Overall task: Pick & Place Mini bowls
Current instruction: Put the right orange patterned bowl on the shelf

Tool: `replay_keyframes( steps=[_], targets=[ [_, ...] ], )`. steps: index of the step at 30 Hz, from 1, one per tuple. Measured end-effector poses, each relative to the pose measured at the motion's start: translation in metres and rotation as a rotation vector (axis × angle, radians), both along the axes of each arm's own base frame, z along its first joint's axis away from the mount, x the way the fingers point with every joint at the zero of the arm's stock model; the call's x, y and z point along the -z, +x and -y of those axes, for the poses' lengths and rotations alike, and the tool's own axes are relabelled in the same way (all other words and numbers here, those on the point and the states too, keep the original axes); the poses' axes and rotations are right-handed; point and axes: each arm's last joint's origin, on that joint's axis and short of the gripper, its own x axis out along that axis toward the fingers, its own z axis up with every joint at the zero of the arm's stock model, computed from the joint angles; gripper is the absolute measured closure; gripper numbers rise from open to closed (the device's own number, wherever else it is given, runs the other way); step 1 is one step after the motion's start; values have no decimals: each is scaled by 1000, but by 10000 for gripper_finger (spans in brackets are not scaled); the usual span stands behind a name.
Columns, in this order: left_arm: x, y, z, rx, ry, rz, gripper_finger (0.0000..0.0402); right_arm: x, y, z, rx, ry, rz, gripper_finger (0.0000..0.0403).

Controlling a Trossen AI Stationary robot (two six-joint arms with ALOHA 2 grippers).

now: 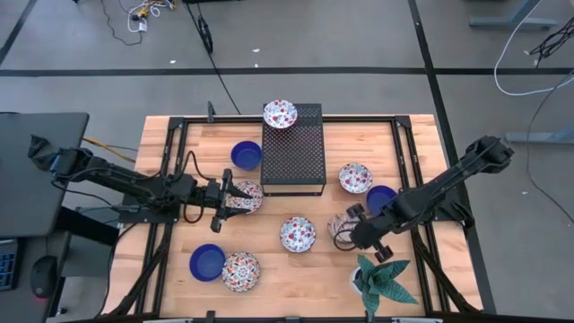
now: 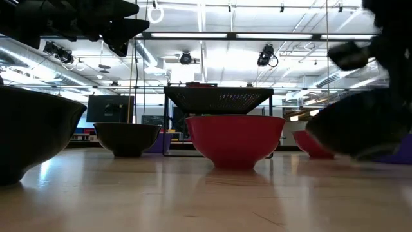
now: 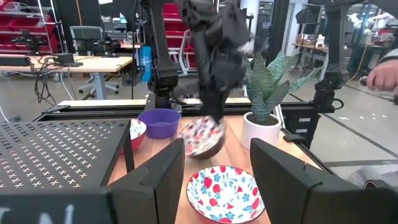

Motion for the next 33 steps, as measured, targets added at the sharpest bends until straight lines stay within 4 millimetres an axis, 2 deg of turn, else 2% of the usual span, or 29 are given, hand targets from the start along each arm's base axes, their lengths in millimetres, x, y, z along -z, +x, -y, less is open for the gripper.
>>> replay_keyframes(
  steps=[9, 13, 17, 22, 28, 33],
  targets=[
    [0, 0, 0, 0, 0, 1, 213, -105, 14, -5, -54, 118, 260, 397],
    [0, 0, 0, 0, -1, 1, 213, -142, 21, 3, -58, 13, 438, 397],
    [0, 0, 0, 0, 0, 1, 213, -166, 37, 23, 21, -139, 549, 397],
    [0, 0, 0, 0, 0, 1, 213, -164, 68, 63, 80, -291, 525, 397],
    [0, 0, 0, 0, 0, 1, 213, -134, 101, 118, 162, -426, 379, 397],
    [0, 0, 0, 0, 0, 0, 213, -111, 117, 151, 189, -477, 277, 397]
  ],
)
